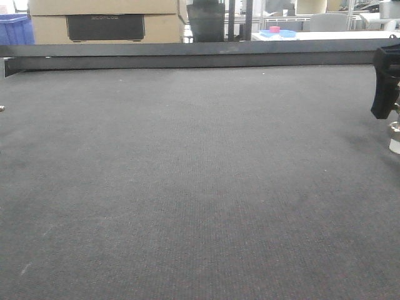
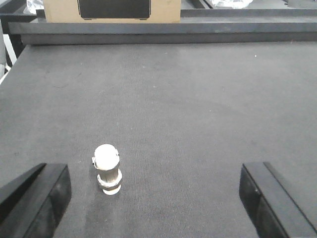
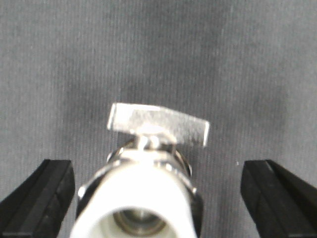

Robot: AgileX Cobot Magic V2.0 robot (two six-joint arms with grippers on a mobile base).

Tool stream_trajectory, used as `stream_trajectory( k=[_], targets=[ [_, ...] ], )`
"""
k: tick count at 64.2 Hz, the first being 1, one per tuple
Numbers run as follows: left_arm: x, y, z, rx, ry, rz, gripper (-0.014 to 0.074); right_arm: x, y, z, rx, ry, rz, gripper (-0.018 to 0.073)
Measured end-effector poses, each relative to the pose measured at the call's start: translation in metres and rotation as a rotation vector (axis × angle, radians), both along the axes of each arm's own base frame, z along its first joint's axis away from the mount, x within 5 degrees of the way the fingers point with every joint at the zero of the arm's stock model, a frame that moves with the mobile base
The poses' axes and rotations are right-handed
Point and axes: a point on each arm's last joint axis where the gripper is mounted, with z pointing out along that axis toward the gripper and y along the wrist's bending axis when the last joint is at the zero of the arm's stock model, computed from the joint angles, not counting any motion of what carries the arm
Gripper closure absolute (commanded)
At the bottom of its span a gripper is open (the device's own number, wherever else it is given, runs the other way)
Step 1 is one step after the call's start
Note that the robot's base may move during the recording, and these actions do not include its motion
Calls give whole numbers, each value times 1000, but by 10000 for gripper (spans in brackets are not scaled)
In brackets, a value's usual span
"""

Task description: Place valve from conveyor to right shelf box

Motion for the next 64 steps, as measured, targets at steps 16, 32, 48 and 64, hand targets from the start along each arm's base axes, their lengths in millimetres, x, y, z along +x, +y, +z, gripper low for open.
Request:
stream_trajectory(
  k=[16,32,48,64],
  targets=[
    [4,0,-2,1,17,0,-3,1,4,0,0,-11,9,-6],
    [7,0,-4,0,34,0,-3,1,4,0,1,-11,12,-1],
    [7,0,-4,-1,40,0,-3,1,4,0,1,-11,12,44],
    [7,0,-5,0,54,0,-3,-1,8,0,0,12,29,475]
  ],
)
